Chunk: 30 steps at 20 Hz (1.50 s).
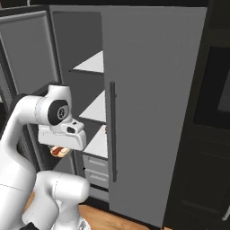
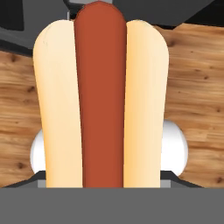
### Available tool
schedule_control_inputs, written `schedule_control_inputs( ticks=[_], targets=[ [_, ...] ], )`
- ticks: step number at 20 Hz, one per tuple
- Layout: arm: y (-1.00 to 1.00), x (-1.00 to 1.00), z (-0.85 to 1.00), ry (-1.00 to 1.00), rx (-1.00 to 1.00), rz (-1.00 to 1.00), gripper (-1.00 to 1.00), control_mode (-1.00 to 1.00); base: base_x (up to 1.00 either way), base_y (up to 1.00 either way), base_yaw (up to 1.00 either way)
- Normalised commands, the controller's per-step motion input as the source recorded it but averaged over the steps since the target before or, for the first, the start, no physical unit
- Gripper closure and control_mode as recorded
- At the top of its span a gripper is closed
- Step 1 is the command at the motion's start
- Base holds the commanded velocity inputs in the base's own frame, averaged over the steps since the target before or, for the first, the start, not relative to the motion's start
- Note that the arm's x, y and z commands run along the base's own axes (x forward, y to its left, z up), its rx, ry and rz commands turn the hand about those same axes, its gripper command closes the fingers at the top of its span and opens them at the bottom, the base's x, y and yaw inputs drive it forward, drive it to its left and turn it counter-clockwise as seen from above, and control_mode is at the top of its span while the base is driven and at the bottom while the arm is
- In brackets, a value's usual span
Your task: Store the hot dog in the freezer for long-term storage. Close the freezer door after placing the cooked food.
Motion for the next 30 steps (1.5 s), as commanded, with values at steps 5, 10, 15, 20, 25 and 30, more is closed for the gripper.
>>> schedule_control_inputs(
  ticks=[5,10,15,20,25,30],
  targets=[
    [0.00,0.00,0.00,0.00,0.00,0.00,1.00,1.00,0.40,0.01,0.03],
    [0.00,0.00,0.00,0.00,0.00,0.00,1.00,1.00,0.13,0.11,0.00],
    [0.00,0.00,0.00,0.00,0.00,0.00,1.00,1.00,0.24,0.25,0.00],
    [0.00,0.00,0.00,0.00,0.00,0.00,1.00,1.00,0.36,0.21,0.00],
    [0.00,0.00,0.00,0.00,0.00,0.00,1.00,1.00,0.47,0.00,0.12],
    [0.00,0.00,0.00,0.00,0.00,0.00,1.00,1.00,0.30,0.01,0.16]
  ],
)
